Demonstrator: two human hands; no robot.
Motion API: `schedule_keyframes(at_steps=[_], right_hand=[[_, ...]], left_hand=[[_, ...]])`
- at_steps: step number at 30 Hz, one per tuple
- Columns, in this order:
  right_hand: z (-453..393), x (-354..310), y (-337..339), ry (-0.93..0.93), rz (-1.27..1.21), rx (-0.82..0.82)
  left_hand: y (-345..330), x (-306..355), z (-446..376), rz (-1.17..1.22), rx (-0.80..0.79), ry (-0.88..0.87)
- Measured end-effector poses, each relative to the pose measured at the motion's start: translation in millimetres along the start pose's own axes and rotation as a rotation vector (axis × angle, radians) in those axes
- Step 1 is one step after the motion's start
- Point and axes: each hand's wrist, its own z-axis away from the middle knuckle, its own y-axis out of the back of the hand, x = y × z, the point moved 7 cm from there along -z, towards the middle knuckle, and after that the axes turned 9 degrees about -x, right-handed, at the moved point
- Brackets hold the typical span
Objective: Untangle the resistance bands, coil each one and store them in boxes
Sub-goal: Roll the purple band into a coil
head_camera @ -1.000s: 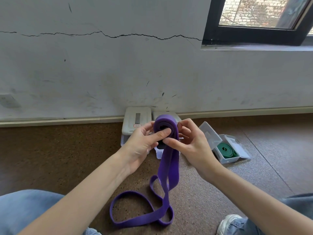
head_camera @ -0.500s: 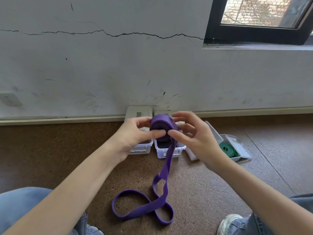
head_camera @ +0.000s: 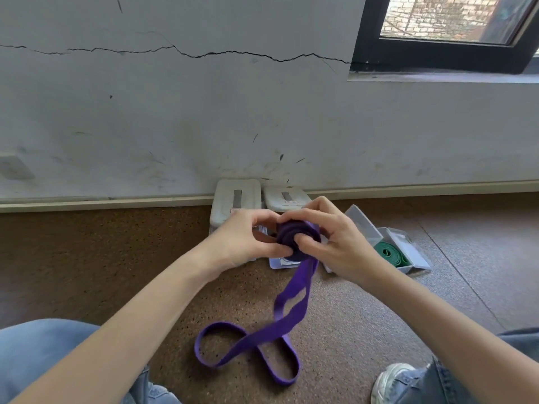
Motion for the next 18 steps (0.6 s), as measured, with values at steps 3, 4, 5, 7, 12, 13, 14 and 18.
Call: schedule_keyframes(at_steps=[3, 4, 5, 7, 12, 13, 14, 18], right_hand=[[0, -2, 6, 0.025, -0.072, 0.049], [-1, -1, 11, 0.011, -0.143, 0.089], [-1, 1, 16, -0.010, -0.201, 0.129], [-2, 4, 22, -0.044, -0.250, 0.185], [-3, 4, 22, -0.041, -0.150, 0.168], [-2, 3, 21, -0.032, -0.087, 0.141], [-2, 2, 20, -0.027, -0.024, 0.110], [-3, -4, 17, -0.010, 0.083, 0.021]], left_hand=[[9, 2, 3, 0.027, 0.062, -0.014], [15, 3, 5, 0.070, 0.091, -0.016], [20, 4, 6, 0.112, 0.122, -0.021], [26, 6, 8, 0.182, 0.169, -0.037], [24, 8, 5, 0.046, 0.179, -0.027], [22, 9, 3, -0.046, 0.142, -0.023], [18, 10, 1, -0.125, 0.102, -0.026], [7, 7, 0, -0.130, 0.060, -0.065]])
